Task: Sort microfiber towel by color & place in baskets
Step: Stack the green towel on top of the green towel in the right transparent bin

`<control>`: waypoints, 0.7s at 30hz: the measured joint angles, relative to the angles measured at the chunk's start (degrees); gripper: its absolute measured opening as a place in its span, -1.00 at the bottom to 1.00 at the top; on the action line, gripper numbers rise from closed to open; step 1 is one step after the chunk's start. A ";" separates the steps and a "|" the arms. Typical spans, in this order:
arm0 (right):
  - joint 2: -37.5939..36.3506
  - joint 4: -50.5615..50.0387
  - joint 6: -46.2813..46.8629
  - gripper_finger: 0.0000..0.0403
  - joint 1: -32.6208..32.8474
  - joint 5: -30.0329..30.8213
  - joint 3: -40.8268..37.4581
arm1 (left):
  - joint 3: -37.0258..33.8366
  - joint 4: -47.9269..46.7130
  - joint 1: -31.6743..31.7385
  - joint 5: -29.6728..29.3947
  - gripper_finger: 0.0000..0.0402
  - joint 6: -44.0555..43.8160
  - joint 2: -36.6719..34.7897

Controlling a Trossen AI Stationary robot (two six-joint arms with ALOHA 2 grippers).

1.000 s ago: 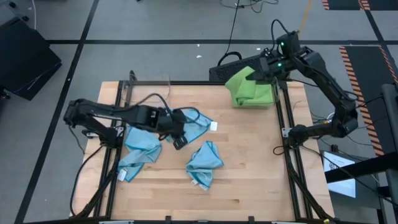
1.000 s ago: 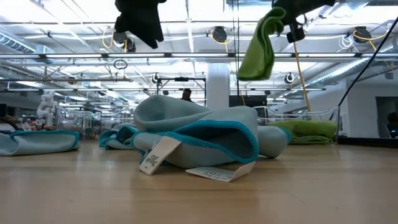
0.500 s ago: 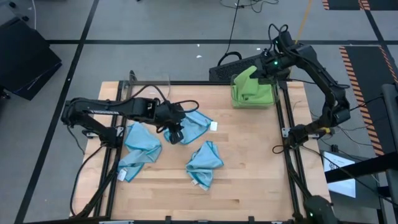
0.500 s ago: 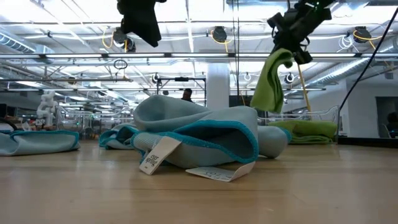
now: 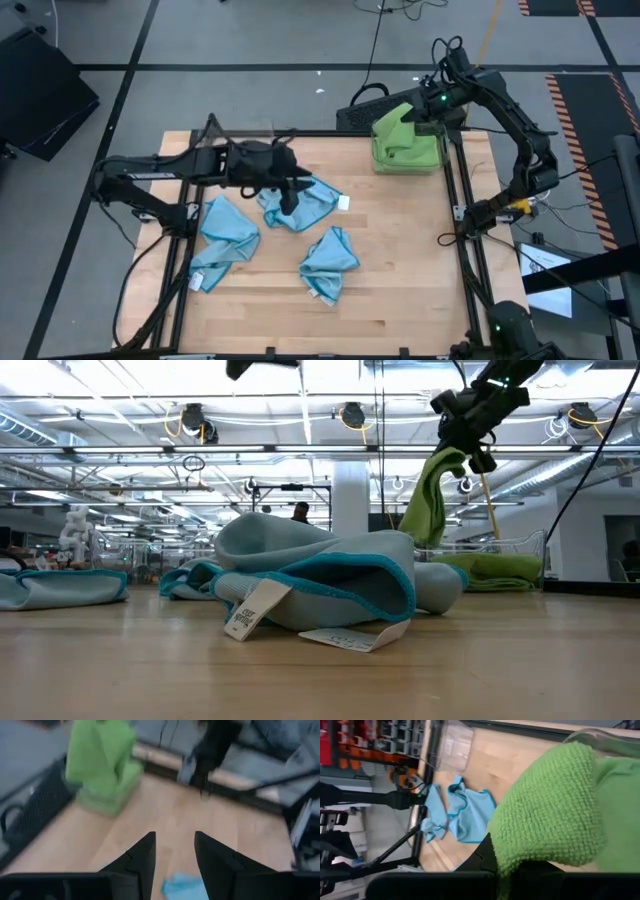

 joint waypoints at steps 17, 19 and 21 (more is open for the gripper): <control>2.31 0.54 -2.80 -0.99 -0.93 -4.77 -0.04 | -0.01 3.37 4.04 0.21 -0.32 1.05 0.15; 2.70 0.57 -3.60 -0.99 -1.25 -4.57 -0.09 | -0.01 3.40 4.04 -0.12 -0.32 0.31 0.15; 2.90 0.86 -3.66 -0.99 -1.33 -4.62 -0.09 | -0.01 3.38 4.04 -0.92 -0.32 0.20 0.16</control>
